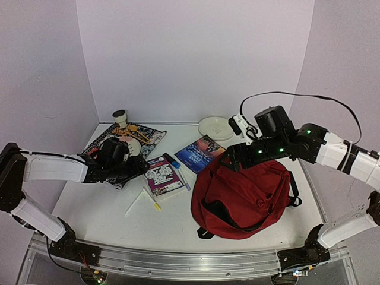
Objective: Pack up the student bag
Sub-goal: Place the largest pocket of the student bag, then adjust the book at the center of the board.
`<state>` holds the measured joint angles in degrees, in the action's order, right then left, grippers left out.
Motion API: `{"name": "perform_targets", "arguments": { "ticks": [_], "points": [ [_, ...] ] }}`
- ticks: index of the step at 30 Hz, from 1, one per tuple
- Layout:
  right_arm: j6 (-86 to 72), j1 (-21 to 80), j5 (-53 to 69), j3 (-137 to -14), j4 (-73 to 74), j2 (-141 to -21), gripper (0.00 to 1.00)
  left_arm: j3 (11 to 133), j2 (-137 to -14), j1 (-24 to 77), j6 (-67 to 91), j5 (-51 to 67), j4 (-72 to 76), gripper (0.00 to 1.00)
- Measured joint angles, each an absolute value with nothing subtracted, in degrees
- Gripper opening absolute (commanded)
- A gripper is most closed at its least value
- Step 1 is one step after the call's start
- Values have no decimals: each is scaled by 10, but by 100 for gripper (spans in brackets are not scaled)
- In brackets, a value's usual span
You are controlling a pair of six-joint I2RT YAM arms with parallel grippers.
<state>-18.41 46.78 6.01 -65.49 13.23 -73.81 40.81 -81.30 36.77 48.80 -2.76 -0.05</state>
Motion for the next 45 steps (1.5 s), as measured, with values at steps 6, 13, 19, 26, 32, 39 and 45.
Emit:
{"name": "perform_targets", "arguments": {
  "ticks": [6,13,19,26,32,39,45],
  "points": [
    [-191,468,114,-696,59,-822,75,411,-849,339,471,11,0,71],
    [-224,467,141,-734,-19,-970,70,429,-894,314,458,50,7,62],
    [-255,466,150,-773,-60,-1064,64,441,-928,306,449,77,23,56],
    [-287,466,166,-819,-100,-1153,61,442,-964,299,449,107,41,46],
    [-311,466,179,-825,-123,-1209,58,442,-991,299,451,145,58,40],
    [-332,470,195,-813,-145,-1227,56,442,-997,299,455,177,67,38],
    [-343,476,205,-787,-187,-1226,56,442,-997,310,463,183,67,38]
  ]
}}
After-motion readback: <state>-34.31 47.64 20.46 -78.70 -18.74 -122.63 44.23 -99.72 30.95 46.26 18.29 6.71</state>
